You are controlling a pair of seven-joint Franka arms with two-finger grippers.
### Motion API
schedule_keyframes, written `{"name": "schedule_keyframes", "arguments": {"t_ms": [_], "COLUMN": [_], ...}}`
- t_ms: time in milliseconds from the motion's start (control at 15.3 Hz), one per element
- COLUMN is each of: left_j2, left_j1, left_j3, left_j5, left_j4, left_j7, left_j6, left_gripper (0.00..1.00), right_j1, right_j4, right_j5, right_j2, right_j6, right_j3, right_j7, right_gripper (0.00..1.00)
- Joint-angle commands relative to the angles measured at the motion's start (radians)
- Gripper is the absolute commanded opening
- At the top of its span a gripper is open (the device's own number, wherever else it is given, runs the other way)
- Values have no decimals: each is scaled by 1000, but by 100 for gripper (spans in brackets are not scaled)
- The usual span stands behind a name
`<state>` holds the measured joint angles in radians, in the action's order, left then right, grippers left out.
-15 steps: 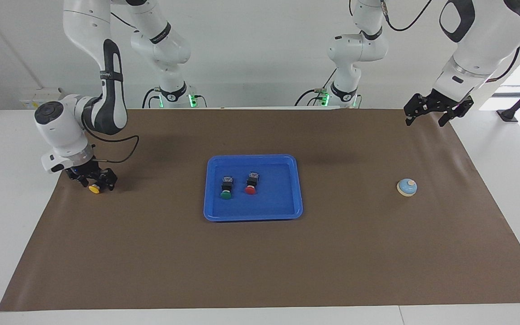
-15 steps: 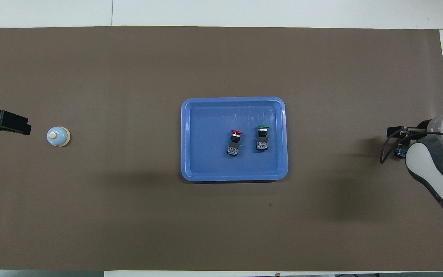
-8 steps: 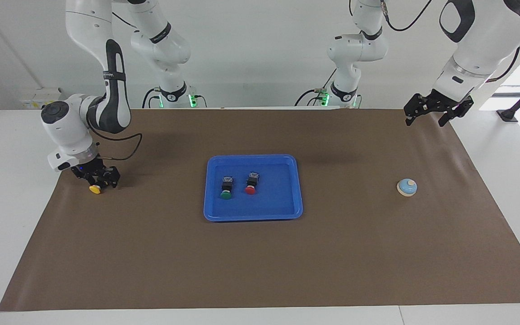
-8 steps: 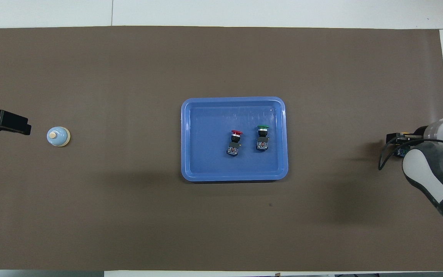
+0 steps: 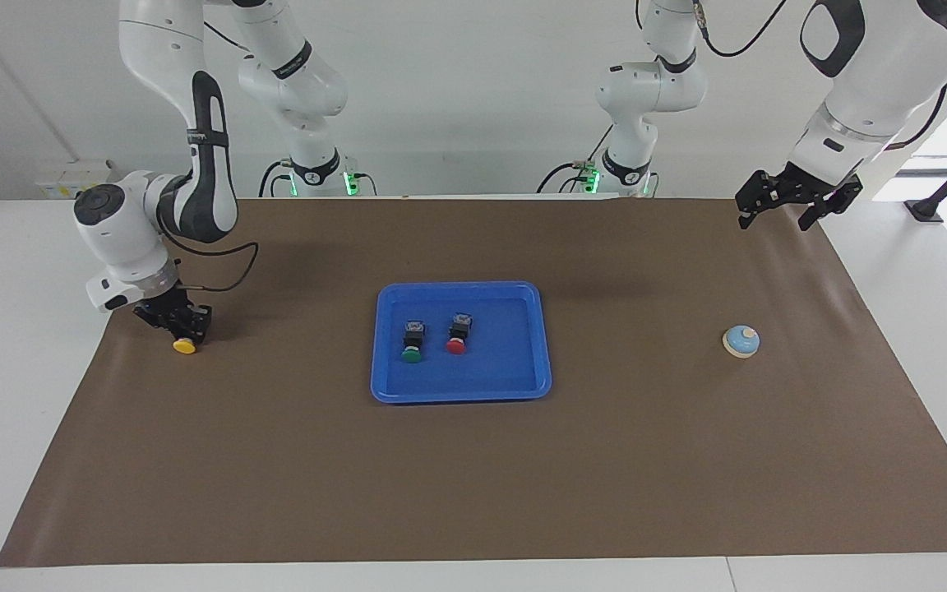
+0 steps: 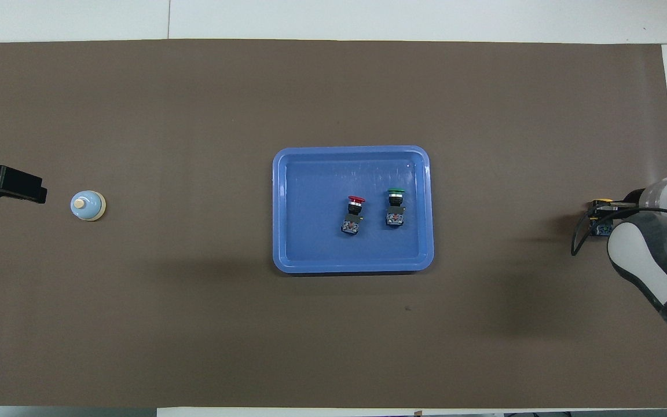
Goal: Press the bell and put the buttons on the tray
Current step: 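Grasp the yellow-capped button with the right gripper, then carry the yellow button into the tray, release, withdraw the right gripper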
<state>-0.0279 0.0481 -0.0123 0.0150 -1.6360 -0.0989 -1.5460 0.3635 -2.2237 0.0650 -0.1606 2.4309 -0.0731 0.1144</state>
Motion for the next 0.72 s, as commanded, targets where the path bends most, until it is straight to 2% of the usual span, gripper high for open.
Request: {"name": "schedule_keyframes", "arguments": {"t_ms": [0, 262, 524, 654], "left_j2": [-7, -7, -7, -7], "left_j1": [6, 6, 6, 6], "left_j3": [-6, -6, -6, -6], "left_j5": [-3, -4, -4, -3], "left_j4": [-4, -4, -4, -4], "left_j7": [11, 11, 11, 11], "left_j6": [-8, -8, -8, -8], "left_gripper": [100, 100, 100, 100], "right_j1": [-38, -251, -487, -602], "right_j4": [116, 269, 314, 425], "right_j5": [-7, -7, -10, -11], "right_j2": [19, -5, -11, -84], "right_j6": [-172, -335, -351, -415], "right_j3": [-39, -39, -39, -37], "right_j7": [-83, -380, -681, -822], "right_gripper": [0, 0, 0, 0]}}
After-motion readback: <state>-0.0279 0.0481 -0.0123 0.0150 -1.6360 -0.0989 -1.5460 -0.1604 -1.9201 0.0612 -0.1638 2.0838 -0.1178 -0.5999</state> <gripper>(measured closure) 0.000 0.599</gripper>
